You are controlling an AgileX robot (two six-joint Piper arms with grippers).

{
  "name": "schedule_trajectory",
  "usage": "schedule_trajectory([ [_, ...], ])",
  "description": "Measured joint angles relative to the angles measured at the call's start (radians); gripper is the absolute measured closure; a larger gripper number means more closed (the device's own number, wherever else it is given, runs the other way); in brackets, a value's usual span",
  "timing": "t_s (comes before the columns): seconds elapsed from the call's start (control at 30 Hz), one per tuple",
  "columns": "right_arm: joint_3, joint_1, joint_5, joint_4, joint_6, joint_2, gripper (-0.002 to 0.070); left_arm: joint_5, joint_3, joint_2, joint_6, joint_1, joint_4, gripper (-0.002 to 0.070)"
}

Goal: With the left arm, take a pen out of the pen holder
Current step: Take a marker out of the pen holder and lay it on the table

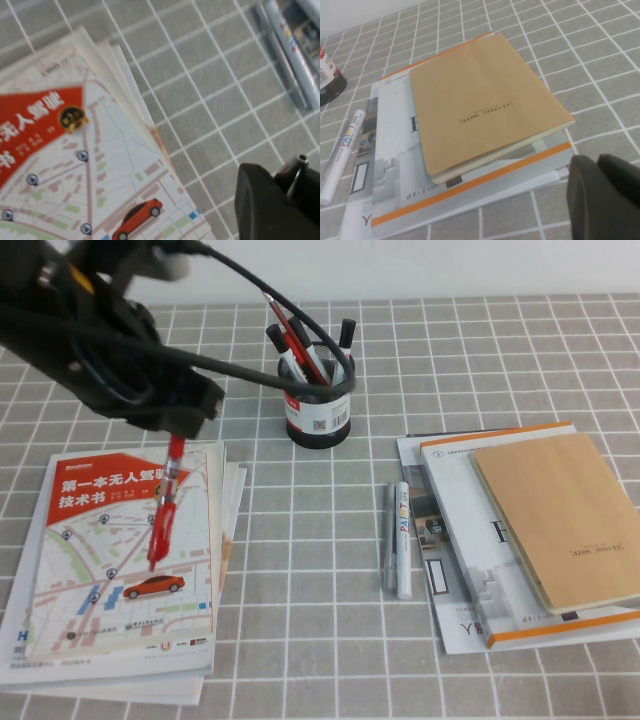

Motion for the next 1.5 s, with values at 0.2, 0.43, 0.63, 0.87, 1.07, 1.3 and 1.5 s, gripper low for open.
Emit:
schedule_trajectory([
  [0.2,0.0,0.0,0.0,0.0,0.0,0.0,0.0689,-0.023,0.0,0.117,-0.047,-0.077,0.035,0.0608],
  [0.43,0.0,0.0,0.0,0.0,0.0,0.0,0.0689,-0.057,-0.073,0.304,-0.077,-0.106,-0.018,0.0608],
  [0.63,0.0,0.0,0.0,0.0,0.0,0.0,0.0689,-0.039,-0.232,0.459,-0.097,-0.133,-0.037,0.0608],
  [0.87,0.0,0.0,0.0,0.0,0.0,0.0,0.0689,-0.009,-0.48,0.673,-0.134,-0.158,-0.075,0.0608],
  [1.07,0.0,0.0,0.0,0.0,0.0,0.0,0.0689,-0.005,-0.614,0.799,-0.169,-0.168,-0.136,0.0608],
  [1.3,0.0,0.0,0.0,0.0,0.0,0.0,0.0689,-0.005,-0.65,0.866,-0.183,-0.168,-0.179,0.0608],
  [1.5,0.0,0.0,0.0,0.0,0.0,0.0,0.0689,-0.005,-0.65,0.89,-0.203,-0.17,-0.211,0.0608],
])
